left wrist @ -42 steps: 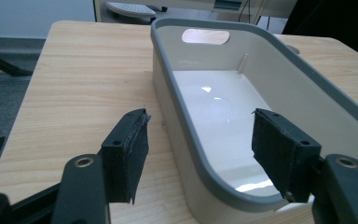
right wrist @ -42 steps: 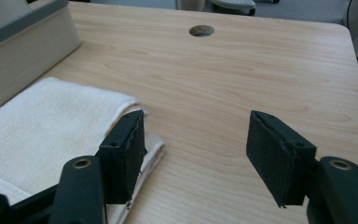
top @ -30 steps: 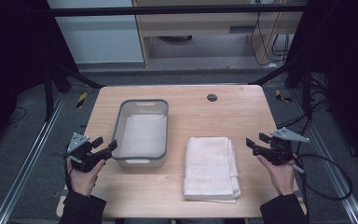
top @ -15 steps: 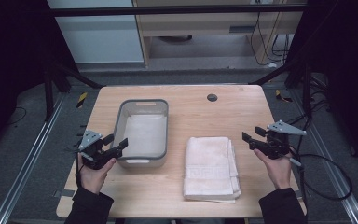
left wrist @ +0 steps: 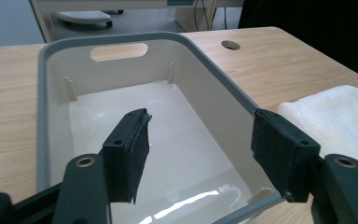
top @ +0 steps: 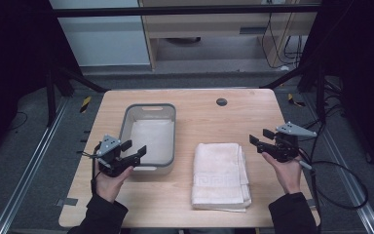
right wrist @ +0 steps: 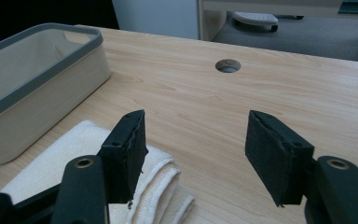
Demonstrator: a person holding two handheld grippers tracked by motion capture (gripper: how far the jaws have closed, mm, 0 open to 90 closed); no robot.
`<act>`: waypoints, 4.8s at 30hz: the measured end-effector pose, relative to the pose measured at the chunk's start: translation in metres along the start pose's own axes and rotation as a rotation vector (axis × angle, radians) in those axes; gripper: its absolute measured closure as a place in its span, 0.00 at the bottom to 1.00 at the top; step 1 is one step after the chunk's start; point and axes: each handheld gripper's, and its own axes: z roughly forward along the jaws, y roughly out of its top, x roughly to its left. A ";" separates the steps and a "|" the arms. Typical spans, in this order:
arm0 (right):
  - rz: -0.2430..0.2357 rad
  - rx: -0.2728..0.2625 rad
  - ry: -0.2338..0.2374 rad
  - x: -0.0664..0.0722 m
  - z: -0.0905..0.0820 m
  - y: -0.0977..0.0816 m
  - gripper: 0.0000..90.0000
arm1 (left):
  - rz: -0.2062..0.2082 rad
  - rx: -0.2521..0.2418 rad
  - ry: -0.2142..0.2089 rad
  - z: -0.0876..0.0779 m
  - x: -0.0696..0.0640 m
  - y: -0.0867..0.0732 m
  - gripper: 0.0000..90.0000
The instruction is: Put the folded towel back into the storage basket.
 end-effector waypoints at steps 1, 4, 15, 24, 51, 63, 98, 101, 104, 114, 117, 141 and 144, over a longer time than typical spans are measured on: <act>0.000 0.003 0.003 0.001 0.001 0.001 0.43 | 0.009 0.005 -0.006 0.003 -0.005 0.000 0.40; 0.000 0.001 0.012 0.002 0.003 0.002 0.43 | 0.021 0.007 -0.018 0.006 -0.011 0.001 0.40; -0.009 0.005 0.033 0.007 0.010 0.006 0.43 | 0.052 0.019 -0.058 0.018 -0.033 0.001 0.40; -0.007 0.008 0.051 0.011 0.017 0.005 0.41 | 0.078 0.035 -0.100 0.025 -0.052 0.001 0.40; -0.018 0.076 0.085 0.020 0.035 -0.006 0.36 | 0.157 0.109 -0.197 0.036 -0.096 -0.021 0.42; -0.041 0.153 0.080 0.021 0.046 -0.019 0.33 | 0.181 0.164 -0.226 0.041 -0.110 -0.035 0.42; -0.011 0.296 0.094 0.017 0.077 -0.053 0.32 | 0.213 0.316 -0.229 0.081 -0.142 -0.071 0.32; -0.007 0.312 0.093 0.018 0.079 -0.055 0.32 | 0.213 0.322 -0.225 0.082 -0.142 -0.072 0.32; -0.006 0.323 0.092 0.018 0.081 -0.057 0.32 | 0.204 0.331 -0.227 0.084 -0.142 -0.074 0.32; 0.020 0.349 0.088 0.019 0.086 -0.061 0.33 | 0.155 0.371 -0.249 0.091 -0.139 -0.075 0.32; 0.033 0.355 0.095 0.019 0.087 -0.061 0.35 | 0.131 0.386 -0.259 0.093 -0.138 -0.075 0.32; 0.120 0.377 0.181 0.018 0.085 -0.057 0.74 | 0.093 0.403 -0.344 0.091 -0.145 -0.074 0.73; 0.124 0.370 0.182 0.018 0.083 -0.055 0.74 | 0.086 0.397 -0.351 0.091 -0.144 -0.074 0.76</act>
